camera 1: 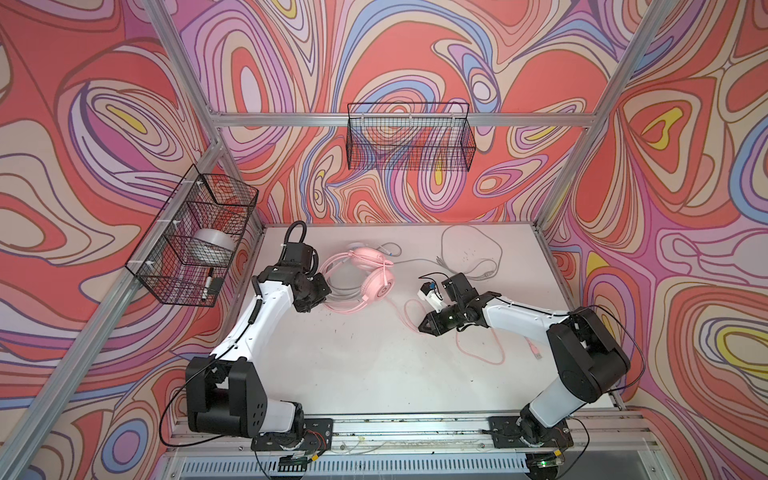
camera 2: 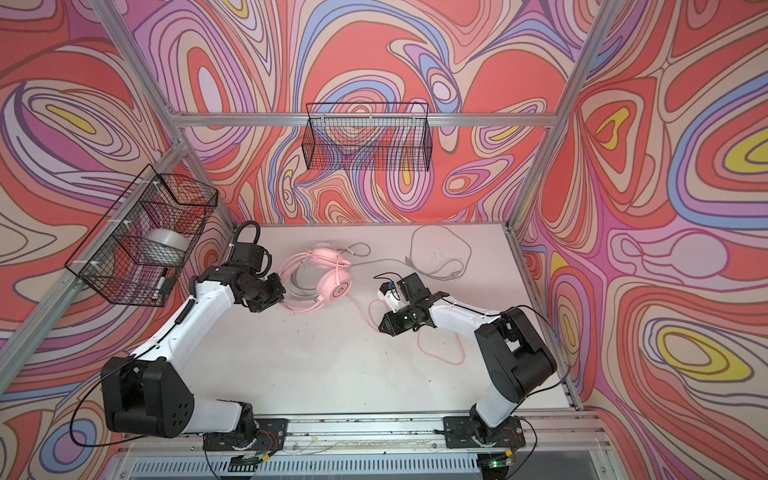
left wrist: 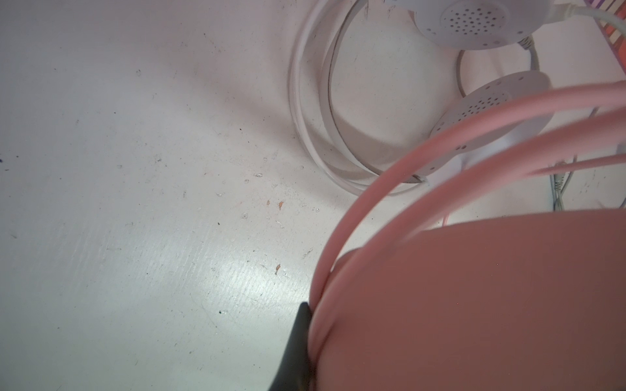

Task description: Wrap the headphones

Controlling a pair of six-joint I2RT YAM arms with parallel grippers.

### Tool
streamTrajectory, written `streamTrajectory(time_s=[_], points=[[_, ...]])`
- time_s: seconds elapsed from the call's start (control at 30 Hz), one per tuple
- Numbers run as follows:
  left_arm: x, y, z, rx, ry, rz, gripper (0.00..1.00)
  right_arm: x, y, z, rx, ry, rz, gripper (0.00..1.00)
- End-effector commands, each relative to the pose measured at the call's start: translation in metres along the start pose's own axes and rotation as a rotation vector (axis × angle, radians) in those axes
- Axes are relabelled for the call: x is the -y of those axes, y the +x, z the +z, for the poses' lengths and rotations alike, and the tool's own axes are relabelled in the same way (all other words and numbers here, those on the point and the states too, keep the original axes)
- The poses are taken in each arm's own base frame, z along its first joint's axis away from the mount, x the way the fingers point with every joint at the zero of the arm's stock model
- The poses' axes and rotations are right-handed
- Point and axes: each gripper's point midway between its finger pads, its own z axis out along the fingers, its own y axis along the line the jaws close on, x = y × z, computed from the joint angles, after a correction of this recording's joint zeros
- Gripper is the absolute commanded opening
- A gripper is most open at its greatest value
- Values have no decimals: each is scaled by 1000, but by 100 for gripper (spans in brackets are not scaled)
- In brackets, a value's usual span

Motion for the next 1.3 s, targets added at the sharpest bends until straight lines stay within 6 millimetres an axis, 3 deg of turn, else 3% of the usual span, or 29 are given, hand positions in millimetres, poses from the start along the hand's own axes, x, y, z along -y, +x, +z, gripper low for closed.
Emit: streamTrajectory(time_s=[0.0,0.17,0.37,0.6,0.93,1.1,1.27], points=[[10,-6,-4,21,57,-12,0,2,-5,5,15,18,-21,24],[8,-6,-5,26,48,-10,0,4,-8,14,7,35,-33,28],[7,-6,-5,30,42,-11,0,3,4,30,-63,124,-78,28],[6,-6,-5,30,38,-7,0,18,5,28,-99,229,-21,28],[3,-5,-3,28,30,-6,0,35,27,41,-262,321,-5,27],[2,-6,-4,35,23,-5,0,39,44,35,-340,357,7,27],[3,-6,-2,30,26,-8,0,33,41,27,-331,348,-5,27]])
